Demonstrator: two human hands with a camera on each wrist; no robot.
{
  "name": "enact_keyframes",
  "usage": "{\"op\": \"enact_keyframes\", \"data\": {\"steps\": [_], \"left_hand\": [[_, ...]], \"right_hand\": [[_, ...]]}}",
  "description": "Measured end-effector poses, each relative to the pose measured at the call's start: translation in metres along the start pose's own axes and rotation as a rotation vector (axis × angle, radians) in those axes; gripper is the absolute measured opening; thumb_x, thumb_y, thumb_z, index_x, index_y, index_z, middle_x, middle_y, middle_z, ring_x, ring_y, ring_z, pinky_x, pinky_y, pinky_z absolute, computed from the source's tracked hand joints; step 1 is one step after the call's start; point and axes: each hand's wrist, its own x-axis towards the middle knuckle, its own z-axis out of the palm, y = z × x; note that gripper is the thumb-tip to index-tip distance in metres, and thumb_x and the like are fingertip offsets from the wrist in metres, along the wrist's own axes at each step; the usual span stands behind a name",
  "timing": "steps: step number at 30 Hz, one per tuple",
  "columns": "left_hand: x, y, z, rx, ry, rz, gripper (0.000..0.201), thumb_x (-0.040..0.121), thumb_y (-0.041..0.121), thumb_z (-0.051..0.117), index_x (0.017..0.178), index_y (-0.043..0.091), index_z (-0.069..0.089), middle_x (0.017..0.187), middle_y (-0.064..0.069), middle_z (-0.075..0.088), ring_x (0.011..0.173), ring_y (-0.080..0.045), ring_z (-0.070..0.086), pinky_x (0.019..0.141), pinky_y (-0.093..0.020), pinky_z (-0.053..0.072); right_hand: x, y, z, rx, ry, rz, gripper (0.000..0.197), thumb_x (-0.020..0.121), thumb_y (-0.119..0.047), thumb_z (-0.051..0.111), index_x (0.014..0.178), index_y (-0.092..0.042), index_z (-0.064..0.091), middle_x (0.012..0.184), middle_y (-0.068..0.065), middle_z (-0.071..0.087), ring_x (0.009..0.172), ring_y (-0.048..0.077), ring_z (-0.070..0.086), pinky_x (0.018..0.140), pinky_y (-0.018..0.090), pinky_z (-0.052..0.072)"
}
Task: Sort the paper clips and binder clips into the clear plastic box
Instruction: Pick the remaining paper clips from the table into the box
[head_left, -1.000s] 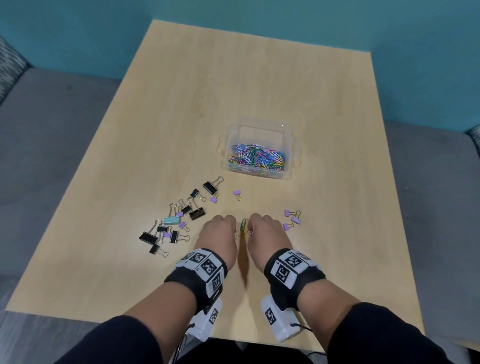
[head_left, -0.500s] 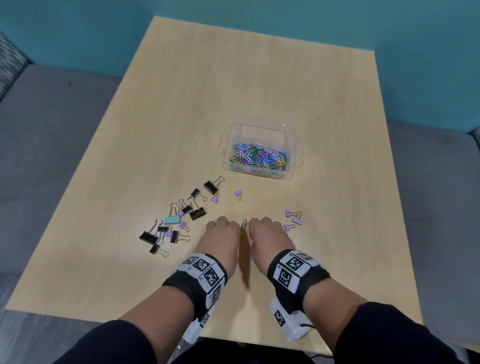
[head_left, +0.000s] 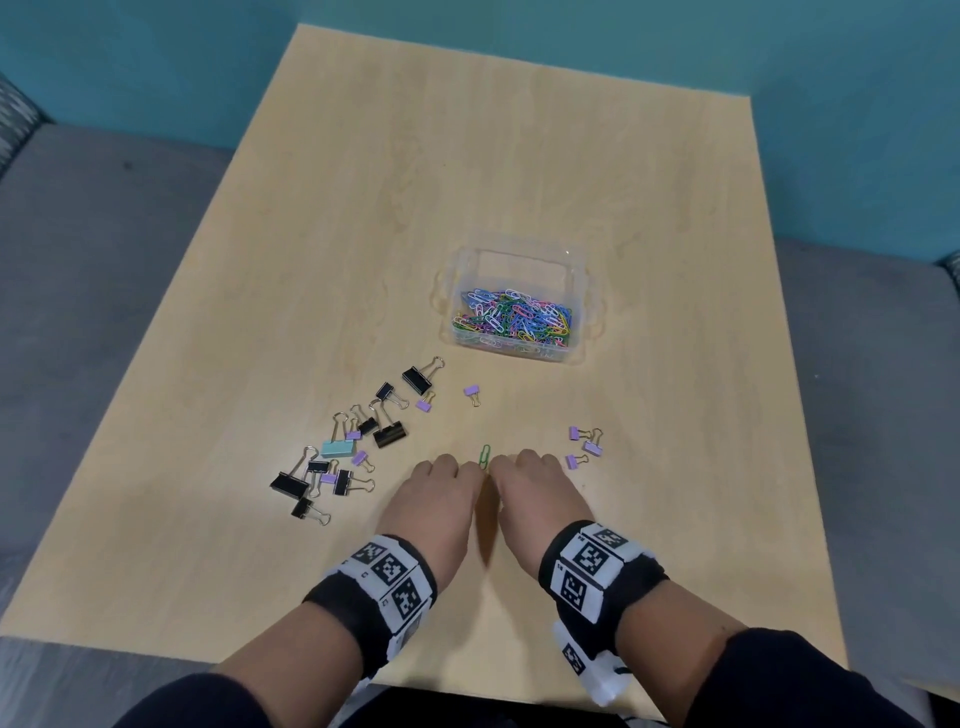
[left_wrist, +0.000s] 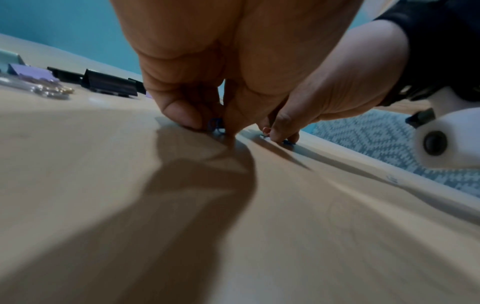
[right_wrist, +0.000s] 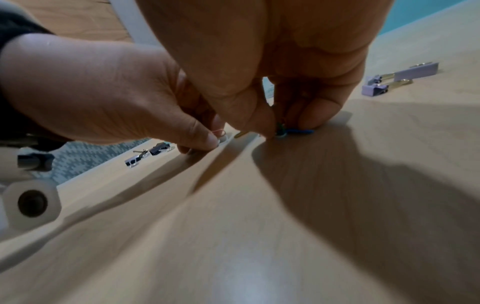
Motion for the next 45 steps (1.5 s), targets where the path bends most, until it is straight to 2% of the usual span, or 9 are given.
{"op": "enact_keyframes", "data": {"steps": [7, 11, 15, 20, 25, 32, 35, 39, 45], "left_hand": [[0.007, -0.001, 0.003, -0.064, -0.01, -0.006, 0.028, 0.081, 0.002, 0.042, 0.106, 0.016, 0.046, 0.1, -0.003, 0.046, 0.091, -0.024, 0.047, 0.068, -0.028, 0.026], [0.013, -0.003, -0.006, -0.263, -0.003, -0.134, 0.014, 0.079, 0.004, 0.046, 0.085, 0.017, 0.047, 0.083, 0.002, 0.047, 0.074, -0.021, 0.048, 0.06, -0.03, 0.033], [0.025, -0.016, -0.023, -0.724, 0.046, -0.377, 0.01, 0.072, 0.005, 0.059, 0.074, 0.015, 0.058, 0.07, -0.002, 0.062, 0.059, -0.017, 0.054, 0.05, -0.024, 0.039], [0.062, -0.026, -0.06, -1.082, 0.115, -0.392, 0.014, 0.061, 0.01, 0.065, 0.056, 0.02, 0.057, 0.046, 0.001, 0.055, 0.04, -0.017, 0.047, 0.05, -0.029, 0.039], [0.125, -0.007, -0.116, -0.923, 0.265, -0.257, 0.012, 0.066, -0.001, 0.06, 0.067, 0.01, 0.059, 0.054, -0.007, 0.058, 0.044, -0.017, 0.051, 0.045, -0.021, 0.04], [0.131, -0.012, -0.116, -0.689, 0.28, -0.172, 0.016, 0.078, 0.016, 0.069, 0.094, 0.013, 0.067, 0.083, -0.004, 0.067, 0.079, -0.023, 0.062, 0.075, -0.03, 0.049], [0.09, -0.016, -0.083, -0.501, 0.161, -0.178, 0.011, 0.08, 0.021, 0.064, 0.09, 0.018, 0.069, 0.086, -0.003, 0.07, 0.083, -0.024, 0.064, 0.07, -0.027, 0.046], [0.042, -0.006, -0.035, -0.291, -0.081, -0.205, 0.022, 0.077, 0.039, 0.068, 0.088, 0.023, 0.057, 0.09, 0.003, 0.058, 0.081, -0.018, 0.056, 0.068, -0.028, 0.042], [0.028, 0.006, -0.005, -0.266, 0.009, -0.205, 0.013, 0.086, 0.028, 0.061, 0.088, 0.017, 0.054, 0.092, 0.002, 0.05, 0.083, -0.018, 0.052, 0.07, -0.029, 0.043]], "right_hand": [[0.002, 0.007, 0.007, -0.045, -0.009, -0.081, 0.037, 0.073, 0.007, 0.044, 0.103, -0.014, 0.045, 0.106, 0.009, 0.046, 0.086, 0.023, 0.033, 0.072, 0.03, 0.03], [0.003, 0.011, 0.005, 0.015, -0.017, -0.076, 0.038, 0.069, 0.01, 0.041, 0.096, -0.017, 0.042, 0.099, 0.005, 0.042, 0.088, 0.025, 0.037, 0.066, 0.03, 0.029], [0.008, 0.02, -0.005, 0.343, 0.011, 0.124, 0.022, 0.068, 0.003, 0.041, 0.078, -0.017, 0.042, 0.081, -0.001, 0.049, 0.072, 0.022, 0.047, 0.053, 0.028, 0.032], [0.04, 0.036, -0.055, 0.907, 0.22, 0.318, 0.018, 0.066, 0.005, 0.053, 0.068, -0.013, 0.052, 0.053, 0.004, 0.057, 0.04, 0.014, 0.049, 0.045, 0.026, 0.039], [0.096, 0.044, -0.121, 1.007, 0.421, 0.306, 0.026, 0.071, 0.011, 0.055, 0.065, -0.014, 0.051, 0.055, 0.004, 0.052, 0.042, 0.017, 0.051, 0.045, 0.027, 0.043], [0.096, 0.051, -0.124, 0.748, 0.442, 0.268, 0.015, 0.075, -0.015, 0.066, 0.074, -0.022, 0.054, 0.077, 0.002, 0.063, 0.072, 0.029, 0.064, 0.072, 0.044, 0.055], [0.05, 0.047, -0.082, 0.574, 0.301, 0.187, 0.006, 0.076, -0.016, 0.06, 0.076, -0.02, 0.057, 0.073, 0.0, 0.063, 0.071, 0.026, 0.061, 0.067, 0.037, 0.051], [0.004, 0.034, -0.025, 0.297, 0.023, 0.165, 0.012, 0.08, -0.023, 0.057, 0.091, -0.019, 0.053, 0.091, 0.002, 0.058, 0.081, 0.025, 0.055, 0.067, 0.033, 0.042], [-0.008, 0.021, -0.001, 0.192, 0.045, 0.151, 0.013, 0.091, -0.019, 0.051, 0.091, -0.022, 0.038, 0.103, 0.0, 0.045, 0.09, 0.019, 0.041, 0.069, 0.03, 0.034]]}}
